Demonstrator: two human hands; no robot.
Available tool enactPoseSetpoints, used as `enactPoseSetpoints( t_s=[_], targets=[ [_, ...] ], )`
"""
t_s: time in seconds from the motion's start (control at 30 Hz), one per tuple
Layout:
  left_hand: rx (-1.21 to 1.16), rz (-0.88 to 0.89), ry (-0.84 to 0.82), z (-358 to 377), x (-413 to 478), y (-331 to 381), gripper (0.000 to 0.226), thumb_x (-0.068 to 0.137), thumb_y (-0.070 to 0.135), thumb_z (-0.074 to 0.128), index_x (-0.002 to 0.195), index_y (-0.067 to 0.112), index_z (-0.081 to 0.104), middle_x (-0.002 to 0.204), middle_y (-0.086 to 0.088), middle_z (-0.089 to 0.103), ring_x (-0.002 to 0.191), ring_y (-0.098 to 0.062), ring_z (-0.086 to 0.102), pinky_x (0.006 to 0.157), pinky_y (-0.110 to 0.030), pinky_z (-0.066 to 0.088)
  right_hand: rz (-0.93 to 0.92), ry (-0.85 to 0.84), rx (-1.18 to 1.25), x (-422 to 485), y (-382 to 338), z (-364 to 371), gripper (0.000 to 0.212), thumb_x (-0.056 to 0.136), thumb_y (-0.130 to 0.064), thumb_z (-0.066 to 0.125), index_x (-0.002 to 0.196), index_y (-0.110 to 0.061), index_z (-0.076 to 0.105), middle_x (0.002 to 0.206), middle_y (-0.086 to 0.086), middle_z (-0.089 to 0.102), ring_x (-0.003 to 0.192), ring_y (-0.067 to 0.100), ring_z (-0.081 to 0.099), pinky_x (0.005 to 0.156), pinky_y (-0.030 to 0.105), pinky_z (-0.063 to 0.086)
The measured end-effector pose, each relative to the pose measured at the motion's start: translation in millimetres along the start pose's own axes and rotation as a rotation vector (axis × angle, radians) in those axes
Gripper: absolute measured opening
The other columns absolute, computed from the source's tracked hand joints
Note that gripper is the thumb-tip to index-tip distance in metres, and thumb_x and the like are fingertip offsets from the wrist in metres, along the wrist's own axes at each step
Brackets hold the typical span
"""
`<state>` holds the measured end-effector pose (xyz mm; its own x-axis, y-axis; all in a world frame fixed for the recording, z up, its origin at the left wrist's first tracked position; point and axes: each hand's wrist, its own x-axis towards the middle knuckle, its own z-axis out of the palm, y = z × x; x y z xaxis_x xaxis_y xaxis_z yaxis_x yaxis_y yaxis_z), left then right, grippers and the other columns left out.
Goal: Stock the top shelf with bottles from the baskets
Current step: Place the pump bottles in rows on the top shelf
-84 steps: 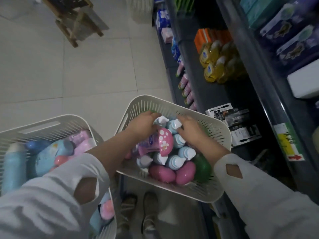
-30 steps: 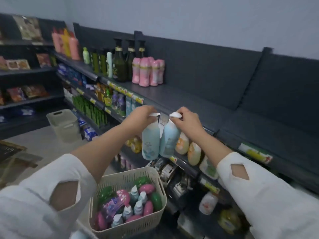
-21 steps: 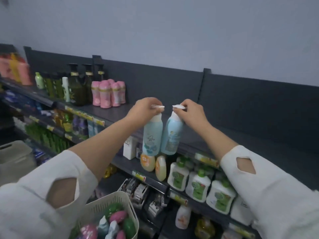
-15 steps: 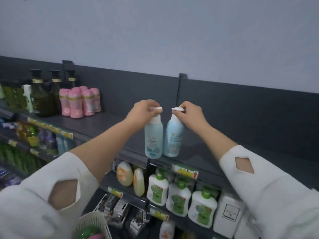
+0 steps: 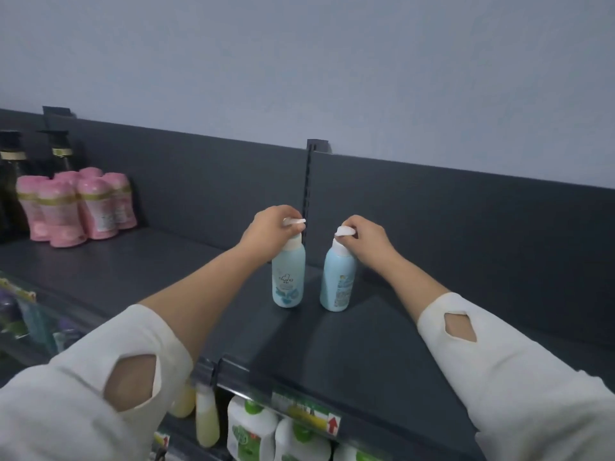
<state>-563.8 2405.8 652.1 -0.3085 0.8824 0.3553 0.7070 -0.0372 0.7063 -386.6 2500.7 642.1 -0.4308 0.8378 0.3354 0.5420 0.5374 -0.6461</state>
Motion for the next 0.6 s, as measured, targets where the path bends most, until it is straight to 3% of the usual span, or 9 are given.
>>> enactPoseSetpoints(
  t_s=[0.1, 0.23, 0.33, 0.4, 0.47, 0.6],
  targets=[
    [0.008, 0.000, -0.020, 10.1, 18.5, -9.9, 0.019, 0.091, 0.032, 0.054, 0.106, 0.025, 0.062, 0.116, -0.001, 0.061, 0.107, -0.022, 0.056, 0.086, -0.045, 0.053, 0.020, -0.012, 0.072, 12.0, 5.5, 1.2, 0.010, 0.091, -0.016, 0.055, 0.099, -0.015, 0.061, 0.100, -0.002, 0.058, 0.092, 0.016, 0.052, 0.066, 0.020, 0.040],
    [-0.013, 0.030, -0.044, 19.6, 38.2, -19.7, 0.017, 0.091, 0.033, 0.056, 0.105, 0.026, 0.063, 0.113, 0.000, 0.063, 0.106, -0.021, 0.058, 0.090, -0.044, 0.050, 0.045, -0.049, 0.175, 17.3, 9.5, 9.4, 0.020, 0.093, -0.017, 0.052, 0.106, -0.028, 0.063, 0.117, -0.004, 0.060, 0.108, 0.015, 0.055, 0.092, 0.029, 0.045],
    [-0.031, 0.047, -0.054, 25.6, 45.6, -21.8, 0.021, 0.091, 0.033, 0.056, 0.109, 0.026, 0.063, 0.115, 0.001, 0.062, 0.107, -0.020, 0.057, 0.093, -0.045, 0.048, 0.087, -0.035, 0.217, 11.4, 16.5, 11.8, 0.034, 0.092, -0.024, 0.054, 0.123, -0.038, 0.054, 0.131, 0.004, 0.050, 0.116, 0.018, 0.051, 0.104, 0.036, 0.042],
    [-0.046, 0.070, -0.062, 28.5, 48.1, -21.7, 0.023, 0.091, 0.033, 0.056, 0.111, 0.025, 0.062, 0.117, 0.001, 0.061, 0.109, -0.020, 0.056, 0.094, -0.045, 0.047, 0.132, -0.080, 0.251, 4.4, 20.8, 14.0, 0.062, 0.085, -0.031, 0.064, 0.140, -0.036, 0.036, 0.139, 0.002, 0.043, 0.122, 0.018, 0.047, 0.107, 0.038, 0.040],
    [-0.053, 0.091, -0.077, 31.1, 48.8, -21.5, 0.026, 0.092, 0.032, 0.055, 0.115, 0.023, 0.061, 0.120, -0.001, 0.058, 0.112, -0.021, 0.054, 0.096, -0.044, 0.046, 0.190, -0.087, 0.234, -3.2, 23.4, 20.9, 0.090, 0.072, -0.038, 0.075, 0.144, -0.037, 0.022, 0.141, -0.001, 0.041, 0.125, 0.017, 0.045, 0.106, 0.038, 0.040],
    [-0.065, 0.115, -0.158, 36.0, 45.4, -22.2, 0.042, 0.090, 0.029, 0.059, 0.131, 0.024, 0.049, 0.125, -0.005, 0.049, 0.116, -0.023, 0.049, 0.096, -0.036, 0.043, 0.256, 0.002, 0.106, -13.7, 24.8, 34.2, 0.079, 0.073, -0.029, 0.078, 0.136, -0.024, 0.030, 0.127, 0.002, 0.052, 0.115, 0.020, 0.052, 0.092, 0.033, 0.046]
  ],
)
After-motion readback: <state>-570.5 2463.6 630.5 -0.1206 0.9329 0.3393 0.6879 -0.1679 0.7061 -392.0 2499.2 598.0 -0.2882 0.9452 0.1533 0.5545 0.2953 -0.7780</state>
